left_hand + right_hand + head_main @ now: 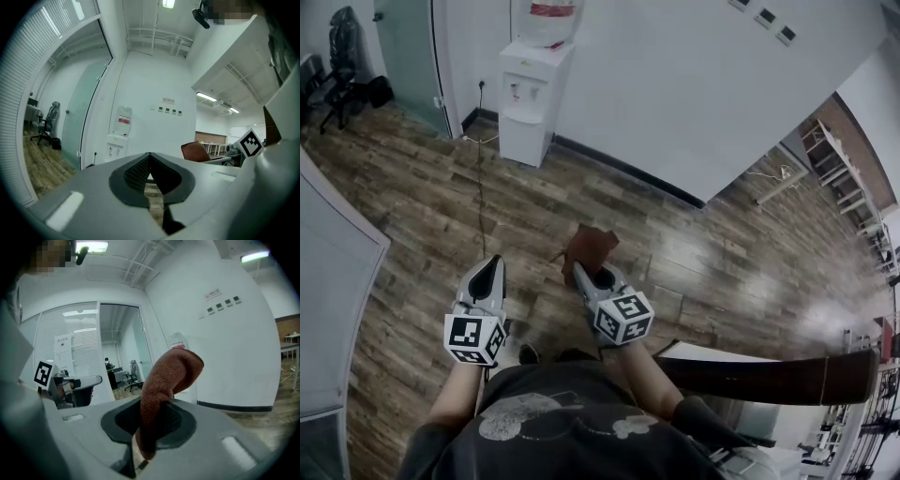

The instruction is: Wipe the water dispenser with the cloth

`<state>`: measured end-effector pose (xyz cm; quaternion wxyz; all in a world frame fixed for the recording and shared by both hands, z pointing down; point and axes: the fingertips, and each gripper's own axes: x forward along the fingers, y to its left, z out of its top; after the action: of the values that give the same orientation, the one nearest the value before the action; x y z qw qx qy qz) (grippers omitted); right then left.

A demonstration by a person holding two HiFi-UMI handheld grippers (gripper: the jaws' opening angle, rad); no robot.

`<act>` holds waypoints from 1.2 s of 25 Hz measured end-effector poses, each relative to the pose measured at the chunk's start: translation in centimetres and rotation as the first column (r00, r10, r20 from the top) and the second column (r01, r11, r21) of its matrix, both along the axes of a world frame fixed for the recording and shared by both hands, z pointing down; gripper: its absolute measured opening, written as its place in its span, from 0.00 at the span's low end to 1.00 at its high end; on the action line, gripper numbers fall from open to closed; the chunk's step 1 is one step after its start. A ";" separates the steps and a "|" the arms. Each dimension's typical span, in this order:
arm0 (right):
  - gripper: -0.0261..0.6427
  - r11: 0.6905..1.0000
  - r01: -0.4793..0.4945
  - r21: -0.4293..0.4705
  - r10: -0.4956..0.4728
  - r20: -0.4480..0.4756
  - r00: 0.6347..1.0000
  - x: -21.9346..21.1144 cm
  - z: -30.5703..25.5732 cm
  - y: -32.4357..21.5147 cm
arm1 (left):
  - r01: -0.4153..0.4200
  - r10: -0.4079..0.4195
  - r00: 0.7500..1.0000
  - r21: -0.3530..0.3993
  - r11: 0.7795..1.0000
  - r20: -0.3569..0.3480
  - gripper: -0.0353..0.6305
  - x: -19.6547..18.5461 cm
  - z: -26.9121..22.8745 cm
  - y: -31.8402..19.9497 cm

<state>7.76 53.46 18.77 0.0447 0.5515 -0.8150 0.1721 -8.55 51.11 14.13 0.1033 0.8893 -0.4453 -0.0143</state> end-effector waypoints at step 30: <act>0.13 0.999 0.037 -0.015 -0.037 0.036 0.999 10.1 1.4 -26.3 | 0.110 -0.111 0.991 0.015 0.994 0.069 0.08 7.1 0.0 -23.6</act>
<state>17.89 27.15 20.13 0.0377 0.5327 -0.8244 0.1874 -1.49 27.52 14.10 0.0817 0.8638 -0.4971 0.0085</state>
